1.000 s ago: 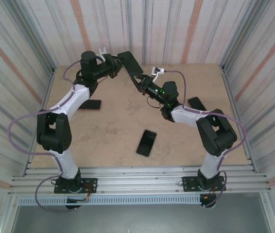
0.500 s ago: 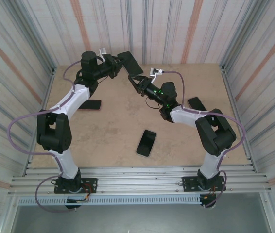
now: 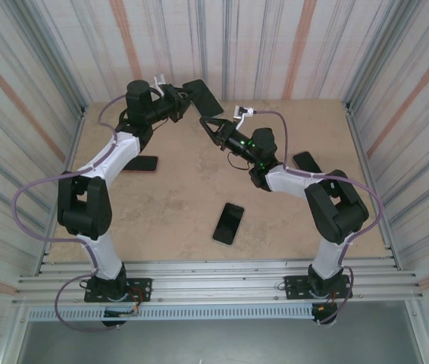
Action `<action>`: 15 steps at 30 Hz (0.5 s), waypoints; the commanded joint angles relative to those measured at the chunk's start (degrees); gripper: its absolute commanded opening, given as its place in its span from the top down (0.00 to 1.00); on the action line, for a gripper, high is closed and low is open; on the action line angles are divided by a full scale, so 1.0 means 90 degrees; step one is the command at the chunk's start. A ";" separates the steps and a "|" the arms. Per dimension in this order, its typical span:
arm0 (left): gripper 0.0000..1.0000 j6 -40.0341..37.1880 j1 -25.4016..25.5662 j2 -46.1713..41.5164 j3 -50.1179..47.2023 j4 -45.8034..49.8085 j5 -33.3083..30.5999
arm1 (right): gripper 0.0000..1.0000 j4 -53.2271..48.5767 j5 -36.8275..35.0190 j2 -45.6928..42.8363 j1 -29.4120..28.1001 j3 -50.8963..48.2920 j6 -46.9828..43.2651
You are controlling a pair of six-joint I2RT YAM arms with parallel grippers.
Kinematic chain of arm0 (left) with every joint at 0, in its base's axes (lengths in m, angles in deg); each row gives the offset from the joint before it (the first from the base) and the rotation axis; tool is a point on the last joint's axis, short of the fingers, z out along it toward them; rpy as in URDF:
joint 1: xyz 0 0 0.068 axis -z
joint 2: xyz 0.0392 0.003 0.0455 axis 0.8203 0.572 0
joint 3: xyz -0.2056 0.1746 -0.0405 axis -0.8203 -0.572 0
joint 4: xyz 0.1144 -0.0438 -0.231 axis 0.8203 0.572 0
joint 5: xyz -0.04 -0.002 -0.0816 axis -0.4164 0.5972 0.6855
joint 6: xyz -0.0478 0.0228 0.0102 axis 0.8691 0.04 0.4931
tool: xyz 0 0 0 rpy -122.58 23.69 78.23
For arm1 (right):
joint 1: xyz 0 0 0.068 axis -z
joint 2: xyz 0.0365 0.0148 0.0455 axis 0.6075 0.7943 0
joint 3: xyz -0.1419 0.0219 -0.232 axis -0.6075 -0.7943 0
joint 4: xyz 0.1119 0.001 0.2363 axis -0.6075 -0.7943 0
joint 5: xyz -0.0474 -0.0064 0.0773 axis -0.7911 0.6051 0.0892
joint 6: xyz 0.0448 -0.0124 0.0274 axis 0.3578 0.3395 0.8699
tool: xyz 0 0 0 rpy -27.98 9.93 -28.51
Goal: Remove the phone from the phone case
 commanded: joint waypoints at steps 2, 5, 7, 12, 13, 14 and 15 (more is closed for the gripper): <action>1.00 0.0555 -0.0022 -0.0601 -0.0046 -0.0477 0.0394 | 0.90 -0.0686 0.0241 -0.0031 0.0112 0.0154 -0.0912; 1.00 0.0887 -0.0014 -0.0664 -0.0058 -0.0664 0.0474 | 0.92 -0.0918 0.0377 -0.0053 0.0158 0.0129 -0.1630; 1.00 0.1141 0.0007 -0.0699 -0.0040 -0.0819 0.0550 | 0.92 -0.1159 0.0508 -0.0041 0.0194 0.0204 -0.2006; 1.00 0.1438 0.0057 -0.0798 0.0003 -0.1003 0.0717 | 0.94 -0.2093 0.0536 -0.0017 0.0281 0.0332 -0.2744; 1.00 0.1434 0.0066 -0.0837 -0.0018 -0.1003 0.0722 | 0.95 -0.2135 0.0519 0.0004 0.0312 0.0323 -0.2740; 1.00 0.1439 0.0066 -0.0866 -0.0044 -0.0993 0.0734 | 0.95 -0.2147 0.0512 0.0017 0.0334 0.0327 -0.2754; 1.00 0.1439 0.0066 -0.0904 -0.0076 -0.0992 0.0747 | 0.95 -0.2211 0.0501 0.0039 0.0353 0.0346 -0.2785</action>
